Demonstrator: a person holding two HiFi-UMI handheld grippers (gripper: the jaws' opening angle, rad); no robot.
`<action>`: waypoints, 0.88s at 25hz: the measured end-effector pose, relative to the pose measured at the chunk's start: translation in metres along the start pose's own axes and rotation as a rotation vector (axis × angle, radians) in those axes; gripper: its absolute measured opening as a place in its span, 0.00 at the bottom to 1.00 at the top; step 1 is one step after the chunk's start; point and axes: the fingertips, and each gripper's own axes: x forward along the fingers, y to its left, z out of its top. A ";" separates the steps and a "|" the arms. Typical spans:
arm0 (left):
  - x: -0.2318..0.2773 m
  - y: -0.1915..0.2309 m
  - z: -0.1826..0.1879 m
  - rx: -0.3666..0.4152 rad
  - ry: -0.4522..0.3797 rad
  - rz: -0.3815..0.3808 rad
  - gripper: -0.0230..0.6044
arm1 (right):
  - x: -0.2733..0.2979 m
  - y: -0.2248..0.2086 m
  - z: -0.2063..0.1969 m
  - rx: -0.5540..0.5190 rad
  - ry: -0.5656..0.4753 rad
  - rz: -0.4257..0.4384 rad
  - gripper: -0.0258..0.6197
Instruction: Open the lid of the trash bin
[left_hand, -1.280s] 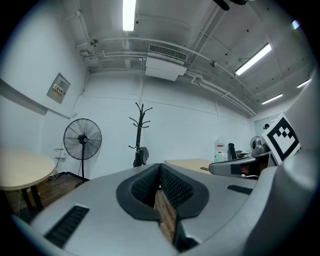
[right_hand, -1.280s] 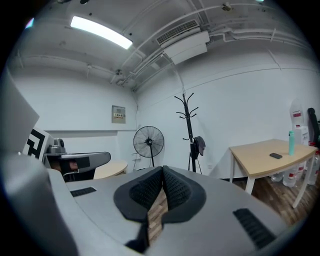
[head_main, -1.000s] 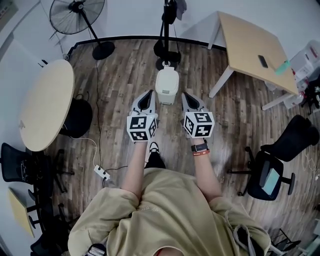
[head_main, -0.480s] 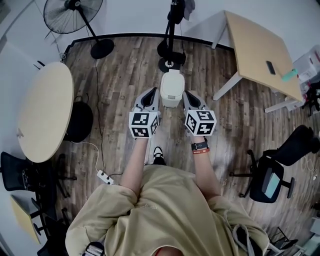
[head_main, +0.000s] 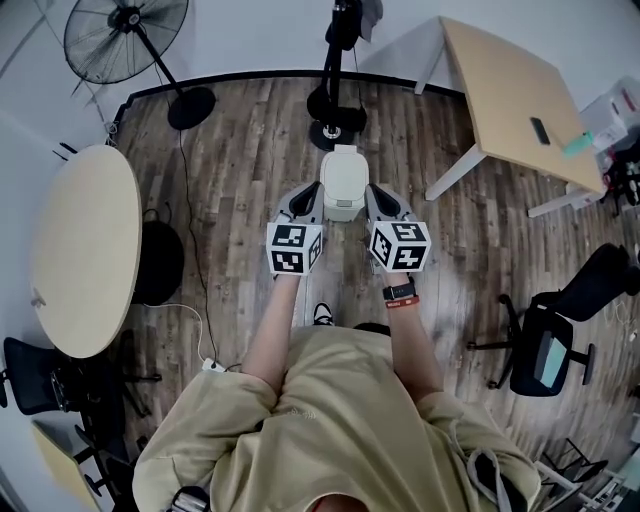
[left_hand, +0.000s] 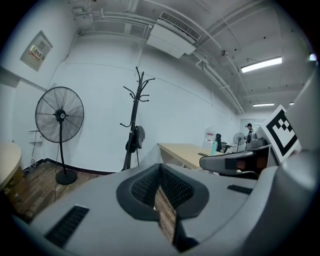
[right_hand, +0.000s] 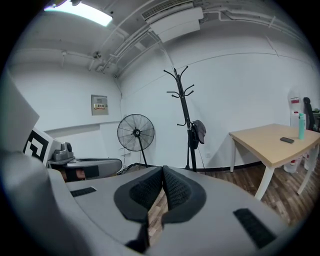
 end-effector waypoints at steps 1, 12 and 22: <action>0.003 0.004 -0.004 -0.001 0.008 -0.010 0.07 | 0.005 0.001 -0.005 0.002 0.009 -0.004 0.05; 0.051 0.017 -0.059 0.005 0.108 -0.056 0.07 | 0.042 -0.026 -0.062 0.088 0.122 -0.030 0.05; 0.119 0.034 -0.115 -0.014 0.194 -0.064 0.07 | 0.113 -0.077 -0.131 0.196 0.242 -0.011 0.05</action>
